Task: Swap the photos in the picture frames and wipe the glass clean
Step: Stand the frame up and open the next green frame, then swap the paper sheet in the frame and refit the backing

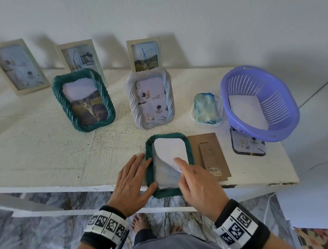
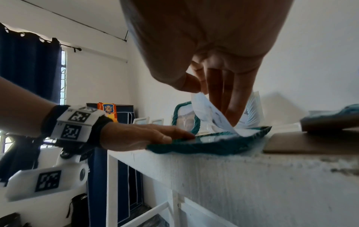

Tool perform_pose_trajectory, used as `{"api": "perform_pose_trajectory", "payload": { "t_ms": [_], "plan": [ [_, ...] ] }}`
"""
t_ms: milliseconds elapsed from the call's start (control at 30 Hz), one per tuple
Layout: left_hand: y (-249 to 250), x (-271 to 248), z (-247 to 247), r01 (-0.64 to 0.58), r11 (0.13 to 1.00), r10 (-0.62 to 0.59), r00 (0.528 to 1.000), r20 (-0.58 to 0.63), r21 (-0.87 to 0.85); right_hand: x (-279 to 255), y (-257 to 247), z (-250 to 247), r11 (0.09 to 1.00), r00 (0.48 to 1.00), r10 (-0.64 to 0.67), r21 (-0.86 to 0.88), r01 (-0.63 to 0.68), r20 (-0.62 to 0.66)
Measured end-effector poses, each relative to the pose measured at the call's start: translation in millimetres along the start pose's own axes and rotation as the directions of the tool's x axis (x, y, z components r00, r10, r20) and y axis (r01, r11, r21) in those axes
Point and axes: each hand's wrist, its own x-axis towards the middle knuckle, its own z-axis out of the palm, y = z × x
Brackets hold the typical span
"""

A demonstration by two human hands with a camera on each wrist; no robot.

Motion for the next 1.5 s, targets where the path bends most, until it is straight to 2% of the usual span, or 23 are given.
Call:
{"api": "perform_pose_trajectory", "payload": {
  "t_ms": [167, 300, 433, 600, 700, 767, 900, 1000, 1100, 1233, 1333, 1500],
  "plan": [
    [-0.7, 0.6, 1.0, 0.01, 1.0, -0.01, 1.0, 0.005, -0.001, -5.5, 10.9, -26.0, 0.984, 0.972, 0.145, 0.126, -0.124, -0.183],
    [-1.9, 1.0, 0.8, 0.017, 1.0, -0.016, 1.0, 0.025, -0.013, -11.4, 35.6, -38.8, 0.969, 0.898, 0.226, 0.186, -0.165, -0.378],
    [-2.7, 1.4, -0.4, 0.022, 1.0, -0.021, 0.999, 0.044, -0.013, -27.0, 65.1, -40.3, 0.949, 0.861, 0.294, 0.23, -0.214, -0.416],
    [-4.3, 0.7, -6.3, 0.014, 0.999, -0.012, 0.998, 0.054, -0.036, -55.8, 95.9, -37.1, 0.848, 0.825, 0.469, 0.422, -0.321, -0.315],
    [-2.4, 4.2, -16.9, 0.032, 0.997, -0.028, 0.998, 0.061, -0.072, -73.7, 110.9, -44.0, 0.843, 0.826, 0.501, 0.362, -0.398, -0.26],
    [4.0, 14.9, -27.2, 0.036, 0.995, -0.033, 0.999, 0.042, -0.09, -86.1, 123.5, -47.7, 0.868, 0.836, 0.48, 0.284, -0.408, -0.266],
    [41.9, 59.8, -42.6, -0.12, 0.987, 0.117, 0.992, -0.037, -0.106, -105.7, 145.2, -50.8, 0.928, 0.893, 0.36, 0.001, -0.374, -0.27],
    [90.8, 107.5, -41.7, -0.239, 0.966, 0.237, 0.971, -0.028, -0.099, -109.7, 150.6, -57.6, 0.924, 0.906, 0.323, -0.117, -0.365, -0.275],
    [148.0, 154.2, -33.5, -0.323, 0.946, 0.325, 0.944, 0.064, -0.035, -109.4, 156.1, -62.0, 0.926, 0.924, 0.33, -0.127, -0.357, -0.194],
    [197.3, 198.9, -15.7, -0.32, 0.939, 0.29, 0.934, 0.209, 0.127, -105.9, 158.5, -69.3, 0.919, 0.929, 0.365, -0.137, -0.37, -0.059],
    [207.7, 213.4, -6.2, -0.308, 0.935, 0.267, 0.938, 0.222, 0.176, -100.1, 159.4, -78.2, 0.912, 0.919, 0.393, -0.144, -0.383, 0.043],
    [205.7, 220.6, -6.3, -0.316, 0.946, 0.3, 0.939, 0.171, 0.078, -92.1, 167.3, -84.7, 0.916, 0.919, 0.389, -0.134, -0.379, 0.059]
  ]
}}
